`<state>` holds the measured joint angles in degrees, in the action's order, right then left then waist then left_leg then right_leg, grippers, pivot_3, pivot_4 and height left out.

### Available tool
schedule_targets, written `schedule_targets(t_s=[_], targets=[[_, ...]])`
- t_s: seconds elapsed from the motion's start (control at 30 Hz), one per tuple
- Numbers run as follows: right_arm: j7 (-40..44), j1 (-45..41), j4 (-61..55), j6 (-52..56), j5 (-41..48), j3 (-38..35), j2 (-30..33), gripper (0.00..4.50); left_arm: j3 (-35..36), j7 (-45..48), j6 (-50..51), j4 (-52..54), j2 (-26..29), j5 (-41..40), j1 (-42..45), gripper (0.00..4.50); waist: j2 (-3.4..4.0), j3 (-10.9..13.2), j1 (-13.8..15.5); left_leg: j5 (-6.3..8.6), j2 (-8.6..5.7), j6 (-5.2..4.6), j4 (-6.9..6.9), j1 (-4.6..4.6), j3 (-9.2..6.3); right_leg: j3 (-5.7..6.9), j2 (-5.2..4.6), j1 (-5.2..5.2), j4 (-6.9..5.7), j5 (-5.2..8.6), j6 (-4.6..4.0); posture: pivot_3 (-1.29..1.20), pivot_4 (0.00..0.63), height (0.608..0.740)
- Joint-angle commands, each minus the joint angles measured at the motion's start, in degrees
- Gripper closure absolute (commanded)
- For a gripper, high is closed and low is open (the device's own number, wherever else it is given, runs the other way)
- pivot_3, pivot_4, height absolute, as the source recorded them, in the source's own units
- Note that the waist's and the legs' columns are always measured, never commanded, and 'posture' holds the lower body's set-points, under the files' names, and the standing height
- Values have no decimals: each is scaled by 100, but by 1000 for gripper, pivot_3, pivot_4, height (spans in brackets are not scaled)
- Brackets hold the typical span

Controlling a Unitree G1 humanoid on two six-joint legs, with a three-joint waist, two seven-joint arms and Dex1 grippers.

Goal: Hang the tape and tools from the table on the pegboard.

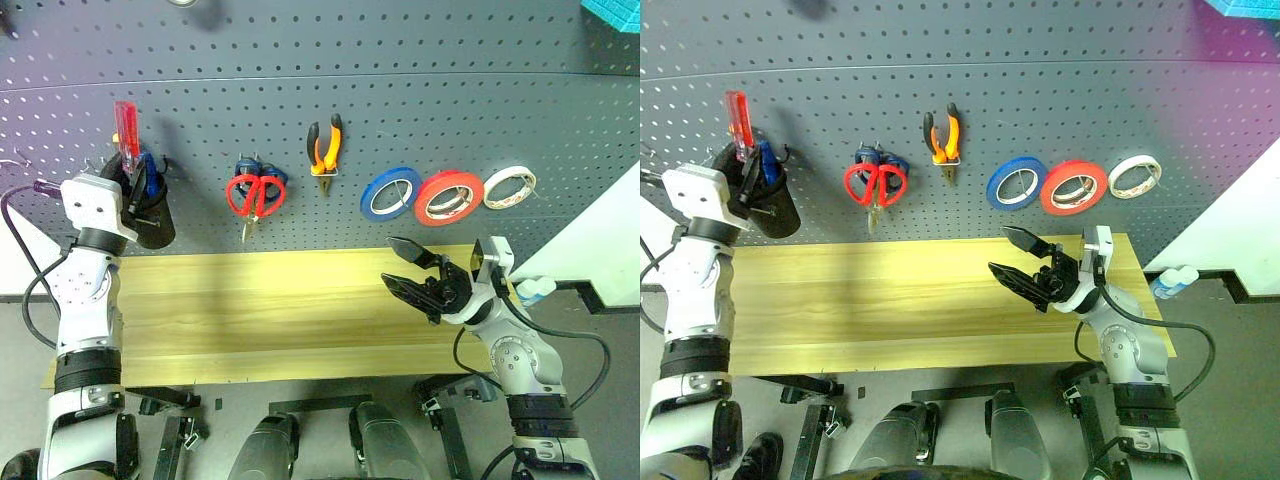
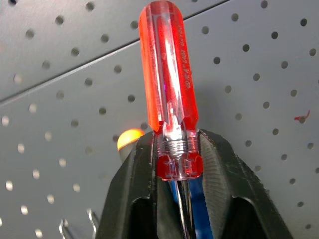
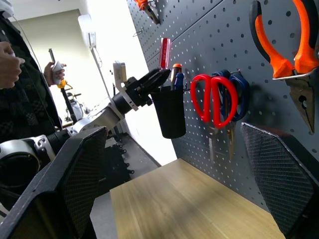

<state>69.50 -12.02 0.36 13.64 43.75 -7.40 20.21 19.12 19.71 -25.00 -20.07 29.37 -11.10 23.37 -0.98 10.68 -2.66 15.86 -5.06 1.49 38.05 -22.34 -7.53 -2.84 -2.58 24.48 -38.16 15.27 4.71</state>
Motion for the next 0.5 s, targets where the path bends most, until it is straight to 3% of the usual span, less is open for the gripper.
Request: schedule_targets(t_s=[0.03,0.17,0.23,0.5], targets=[[17,-26,-113,-25,45,-100,42,0,204,-43,8,239,95,-152,-59,1846,0,0,1,0,0,0,0,0,0,0,0,0,0,0,0,-99,146,740],[25,-22,-101,-29,17,-90,50,0,218,9,88,356,51,-321,-79,497,0,0,8,0,0,0,2,0,-1,0,0,-1,-2,0,0,-97,150,740],[33,-21,-110,-7,29,-86,52,0,220,-32,164,538,26,-379,-78,73,0,0,9,0,0,0,3,0,0,0,0,-1,-2,0,0,-96,150,740],[22,-18,-130,-13,17,-42,-1,0,-98,-106,795,1927,-327,-555,-358,73,0,0,11,0,0,0,3,0,-1,-2,-1,-3,-2,0,0,-92,153,740]])
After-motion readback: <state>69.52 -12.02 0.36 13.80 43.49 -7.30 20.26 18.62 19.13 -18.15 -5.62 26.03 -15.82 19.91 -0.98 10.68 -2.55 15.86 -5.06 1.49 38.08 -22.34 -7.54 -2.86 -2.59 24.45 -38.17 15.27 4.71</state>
